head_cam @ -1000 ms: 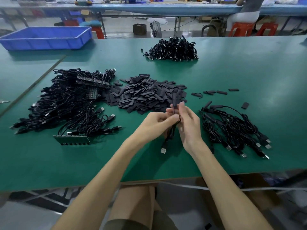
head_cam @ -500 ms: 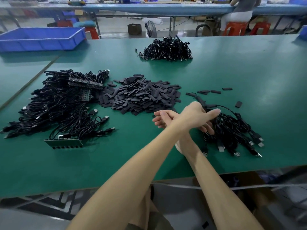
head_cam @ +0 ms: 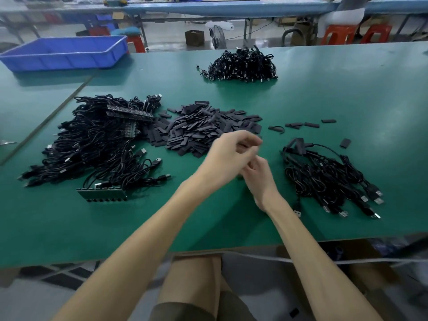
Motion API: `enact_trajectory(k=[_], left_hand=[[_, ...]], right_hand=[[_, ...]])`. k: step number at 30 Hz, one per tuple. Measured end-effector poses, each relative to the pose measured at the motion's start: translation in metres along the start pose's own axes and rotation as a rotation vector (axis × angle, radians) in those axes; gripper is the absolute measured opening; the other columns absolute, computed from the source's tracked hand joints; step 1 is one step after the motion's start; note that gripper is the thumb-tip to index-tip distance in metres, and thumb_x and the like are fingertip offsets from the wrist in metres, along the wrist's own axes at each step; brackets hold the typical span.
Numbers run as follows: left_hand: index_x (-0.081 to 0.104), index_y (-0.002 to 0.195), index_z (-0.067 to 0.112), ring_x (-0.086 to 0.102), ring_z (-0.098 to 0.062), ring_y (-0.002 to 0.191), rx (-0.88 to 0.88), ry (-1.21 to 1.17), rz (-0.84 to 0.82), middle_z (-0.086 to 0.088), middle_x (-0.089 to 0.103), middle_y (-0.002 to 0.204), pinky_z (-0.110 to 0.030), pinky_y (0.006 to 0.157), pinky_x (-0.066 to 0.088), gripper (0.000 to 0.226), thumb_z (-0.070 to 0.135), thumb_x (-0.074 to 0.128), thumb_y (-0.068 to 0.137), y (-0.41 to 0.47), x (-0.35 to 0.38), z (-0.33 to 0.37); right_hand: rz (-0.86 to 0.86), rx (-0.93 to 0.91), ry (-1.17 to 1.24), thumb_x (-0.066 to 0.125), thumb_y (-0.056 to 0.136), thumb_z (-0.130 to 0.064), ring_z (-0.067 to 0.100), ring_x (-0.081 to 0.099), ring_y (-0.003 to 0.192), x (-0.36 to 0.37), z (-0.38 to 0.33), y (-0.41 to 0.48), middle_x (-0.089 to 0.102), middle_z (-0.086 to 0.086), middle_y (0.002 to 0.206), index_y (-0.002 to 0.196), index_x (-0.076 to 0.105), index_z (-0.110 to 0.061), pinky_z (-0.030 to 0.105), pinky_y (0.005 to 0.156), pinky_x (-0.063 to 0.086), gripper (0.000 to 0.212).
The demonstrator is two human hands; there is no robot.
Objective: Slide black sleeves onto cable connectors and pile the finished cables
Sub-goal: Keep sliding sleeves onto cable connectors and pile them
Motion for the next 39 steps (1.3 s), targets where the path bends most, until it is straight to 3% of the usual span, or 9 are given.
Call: enact_trajectory(k=[4,7,11,15,18,23,27,33,39], left_hand=[[0.072,0.113,0.015,0.063,-0.008,0.087,-0.095,0.402,0.066,0.001,0.070,0.104,-0.030,0.091,0.053,0.021,0.007,0.065,0.094,-0.027,-0.067,-0.044],[0.070,0.118,0.016,0.062,-0.016,0.101,-0.164,0.581,0.108,-0.001,0.065,0.111,-0.034,0.098,0.048,0.023,0.012,0.065,0.096,-0.051,-0.098,-0.063],[0.068,0.120,0.022,0.053,-0.026,0.118,-0.217,0.766,0.176,-0.003,0.060,0.122,-0.041,0.108,0.031,0.033,0.036,0.074,0.091,-0.079,-0.128,-0.070],[0.063,0.123,0.024,0.036,-0.028,0.130,-0.500,0.766,0.303,-0.006,0.049,0.135,-0.043,0.105,0.022,0.062,0.053,0.084,0.072,-0.114,-0.175,-0.084],[0.066,0.117,0.023,0.038,-0.031,0.132,-0.636,0.696,0.215,-0.008,0.047,0.138,-0.049,0.112,0.029,0.052,0.044,0.086,0.074,-0.128,-0.186,-0.096],[0.069,0.117,0.020,0.054,-0.025,0.118,-0.523,0.577,0.162,-0.001,0.058,0.123,-0.040,0.099,0.043,0.050,0.028,0.090,0.072,-0.126,-0.172,-0.093],[0.066,0.121,0.026,0.058,-0.015,0.121,-0.387,0.530,0.041,0.007,0.062,0.125,-0.035,0.107,0.045,0.047,0.015,0.085,0.080,-0.115,-0.143,-0.086],[0.072,0.111,0.025,0.055,-0.009,0.111,-0.200,0.542,0.112,0.014,0.058,0.130,-0.025,0.096,0.039,0.016,0.027,0.070,0.095,-0.101,-0.091,-0.070],[0.076,0.107,0.022,0.059,-0.012,0.108,-0.228,0.492,0.163,0.016,0.060,0.127,-0.023,0.088,0.035,0.017,0.032,0.069,0.095,-0.086,-0.067,-0.067]], right_hand=[[-0.012,-0.028,-0.094,0.059,0.105,-0.011,0.011,0.071,0.077,0.008,0.000,0.001,0.078,0.004,0.086,0.103,0.074,-0.009,0.023,0.072,0.055,0.015],[-0.027,-0.026,-0.141,0.059,0.105,-0.011,0.012,0.070,0.076,0.008,0.001,-0.001,0.079,0.005,0.087,0.104,0.074,-0.007,0.023,0.070,0.055,0.016],[-0.022,-0.027,-0.146,0.059,0.105,-0.012,0.012,0.069,0.075,0.007,-0.001,-0.003,0.078,0.005,0.086,0.104,0.074,-0.008,0.023,0.070,0.056,0.016],[-0.024,-0.025,-0.156,0.059,0.105,-0.012,0.012,0.069,0.075,0.007,-0.001,-0.003,0.078,0.005,0.087,0.104,0.075,-0.008,0.022,0.069,0.055,0.016],[-0.037,-0.032,-0.161,0.060,0.105,-0.014,0.013,0.069,0.075,0.006,0.000,-0.003,0.078,0.005,0.087,0.103,0.075,-0.010,0.023,0.070,0.055,0.016],[-0.033,-0.033,-0.160,0.059,0.105,-0.016,0.015,0.069,0.076,0.006,0.000,-0.003,0.078,0.007,0.087,0.103,0.075,-0.011,0.025,0.071,0.056,0.017],[-0.049,-0.030,-0.150,0.063,0.102,-0.010,0.012,0.070,0.075,0.007,-0.001,-0.004,0.078,0.005,0.086,0.102,0.075,-0.012,0.023,0.070,0.055,0.012],[-0.197,-0.070,-0.175,0.081,0.089,-0.014,0.009,0.070,0.083,0.017,-0.005,-0.006,0.079,0.000,0.092,0.101,0.079,-0.018,0.018,0.078,0.053,0.013],[-0.331,-0.119,-0.398,0.087,0.083,-0.021,0.015,0.071,0.084,0.034,0.000,-0.009,0.078,-0.008,0.092,0.103,0.078,-0.028,0.021,0.069,0.050,0.023]])
Point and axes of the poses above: each hand's wrist, its own y-axis towards the middle knuckle, its own x-axis out of the palm, z = x × y, the point moved 6 cm from there along y, towards the middle knuckle
